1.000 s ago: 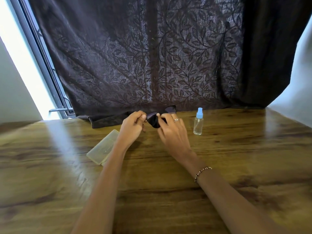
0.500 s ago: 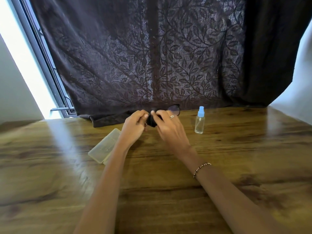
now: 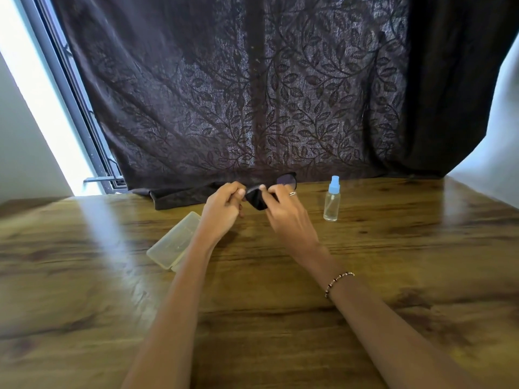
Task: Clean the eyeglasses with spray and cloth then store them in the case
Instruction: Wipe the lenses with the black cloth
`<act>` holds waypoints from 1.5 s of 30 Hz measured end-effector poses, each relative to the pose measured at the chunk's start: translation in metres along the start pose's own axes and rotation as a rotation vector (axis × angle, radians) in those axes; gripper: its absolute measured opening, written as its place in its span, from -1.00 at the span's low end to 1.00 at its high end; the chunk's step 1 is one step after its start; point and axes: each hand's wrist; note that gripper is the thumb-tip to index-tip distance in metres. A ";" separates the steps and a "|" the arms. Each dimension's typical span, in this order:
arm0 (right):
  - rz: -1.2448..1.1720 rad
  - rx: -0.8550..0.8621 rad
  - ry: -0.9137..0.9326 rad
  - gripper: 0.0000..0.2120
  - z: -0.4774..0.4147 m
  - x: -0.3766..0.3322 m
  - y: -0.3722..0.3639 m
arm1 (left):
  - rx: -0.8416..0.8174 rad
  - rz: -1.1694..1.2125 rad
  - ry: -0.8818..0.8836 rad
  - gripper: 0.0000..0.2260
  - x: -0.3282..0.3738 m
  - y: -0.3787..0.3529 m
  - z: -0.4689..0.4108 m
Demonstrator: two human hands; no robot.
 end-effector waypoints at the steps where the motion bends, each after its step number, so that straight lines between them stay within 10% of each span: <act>1: -0.021 -0.001 0.033 -0.53 0.002 -0.003 -0.001 | 0.001 -0.014 -0.003 -0.73 0.000 0.000 0.000; 45: -0.154 -0.044 0.084 -0.66 -0.001 -0.004 0.002 | 0.008 -0.004 0.103 -0.78 0.011 0.010 0.002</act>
Point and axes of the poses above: each hand's wrist, its own z-axis away from the middle knuckle, its own y-axis out of the back of the hand, x = y × z, and after that the axes turned 12 degrees about x, right-handed
